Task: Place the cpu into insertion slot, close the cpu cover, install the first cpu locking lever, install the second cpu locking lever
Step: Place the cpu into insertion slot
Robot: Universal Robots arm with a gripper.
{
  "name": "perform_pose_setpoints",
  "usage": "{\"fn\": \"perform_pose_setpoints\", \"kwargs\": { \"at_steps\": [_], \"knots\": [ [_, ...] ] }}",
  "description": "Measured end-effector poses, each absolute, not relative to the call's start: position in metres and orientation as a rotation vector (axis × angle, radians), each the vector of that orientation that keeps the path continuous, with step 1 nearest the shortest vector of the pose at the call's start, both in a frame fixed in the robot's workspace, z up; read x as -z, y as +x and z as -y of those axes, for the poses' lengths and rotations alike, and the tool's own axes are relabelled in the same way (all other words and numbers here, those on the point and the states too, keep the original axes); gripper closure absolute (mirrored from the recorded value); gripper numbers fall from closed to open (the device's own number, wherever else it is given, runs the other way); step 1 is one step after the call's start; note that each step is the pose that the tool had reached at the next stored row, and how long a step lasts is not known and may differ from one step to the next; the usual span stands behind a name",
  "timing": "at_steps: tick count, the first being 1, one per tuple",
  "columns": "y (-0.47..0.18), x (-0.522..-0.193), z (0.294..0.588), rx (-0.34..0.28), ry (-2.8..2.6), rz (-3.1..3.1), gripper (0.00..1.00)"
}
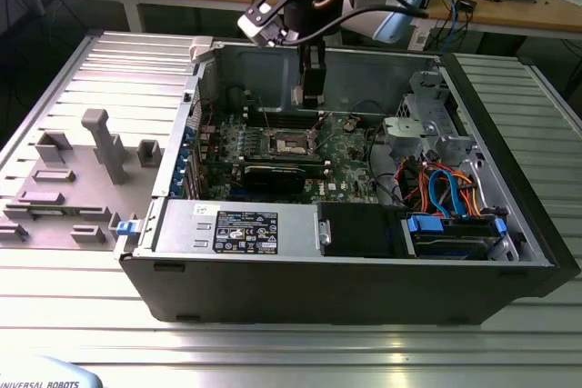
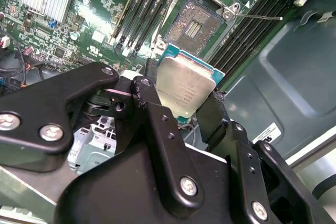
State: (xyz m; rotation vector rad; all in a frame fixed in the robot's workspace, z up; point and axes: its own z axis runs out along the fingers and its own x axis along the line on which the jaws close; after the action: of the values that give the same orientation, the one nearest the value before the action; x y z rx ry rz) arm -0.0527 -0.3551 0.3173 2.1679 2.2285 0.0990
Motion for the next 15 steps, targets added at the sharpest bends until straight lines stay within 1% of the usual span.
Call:
{"fn": "perform_pose_setpoints", "kwargs": {
  "at_steps": [15],
  "knots": [
    [-0.0531, -0.3131, 0.3551, -0.099, 2.168, -2.228, 0.46]
  ]
}}
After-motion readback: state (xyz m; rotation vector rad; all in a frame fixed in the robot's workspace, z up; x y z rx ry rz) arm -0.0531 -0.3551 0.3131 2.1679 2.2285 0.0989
